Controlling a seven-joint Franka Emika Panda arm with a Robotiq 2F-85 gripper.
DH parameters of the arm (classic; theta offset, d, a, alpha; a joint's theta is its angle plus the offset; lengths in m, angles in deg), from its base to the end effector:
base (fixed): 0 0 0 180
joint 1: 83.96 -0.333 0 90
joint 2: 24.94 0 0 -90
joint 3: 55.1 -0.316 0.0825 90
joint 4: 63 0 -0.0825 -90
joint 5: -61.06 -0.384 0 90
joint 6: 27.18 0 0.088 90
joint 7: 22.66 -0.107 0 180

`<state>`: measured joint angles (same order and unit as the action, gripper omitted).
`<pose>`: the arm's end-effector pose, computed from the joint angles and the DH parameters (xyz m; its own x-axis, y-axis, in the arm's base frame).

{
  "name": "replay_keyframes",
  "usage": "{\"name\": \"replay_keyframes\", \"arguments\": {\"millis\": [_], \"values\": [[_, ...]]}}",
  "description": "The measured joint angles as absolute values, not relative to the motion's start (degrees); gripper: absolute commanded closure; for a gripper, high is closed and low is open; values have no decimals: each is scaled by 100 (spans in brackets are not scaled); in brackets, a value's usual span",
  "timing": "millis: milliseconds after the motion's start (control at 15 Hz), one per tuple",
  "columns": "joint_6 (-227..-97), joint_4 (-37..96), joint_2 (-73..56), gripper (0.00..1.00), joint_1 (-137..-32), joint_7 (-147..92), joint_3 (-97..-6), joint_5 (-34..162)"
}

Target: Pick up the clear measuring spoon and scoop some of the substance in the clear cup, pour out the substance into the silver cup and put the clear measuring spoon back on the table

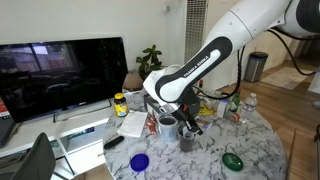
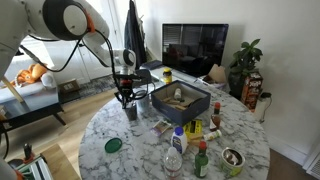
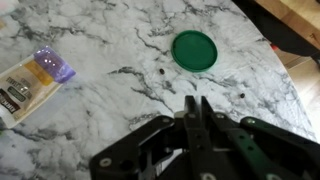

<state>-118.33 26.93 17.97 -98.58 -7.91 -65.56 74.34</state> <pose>0.5670 0.2278 0.1746 0.5092 0.5706 -0.6443 0.6697 -0.7329 -0.1199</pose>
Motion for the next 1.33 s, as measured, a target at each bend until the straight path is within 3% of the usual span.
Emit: {"name": "replay_keyframes", "arguments": {"millis": [1333], "values": [[-12005, 2851, 1292, 99, -8799, 544, -6706, 5722]]}}
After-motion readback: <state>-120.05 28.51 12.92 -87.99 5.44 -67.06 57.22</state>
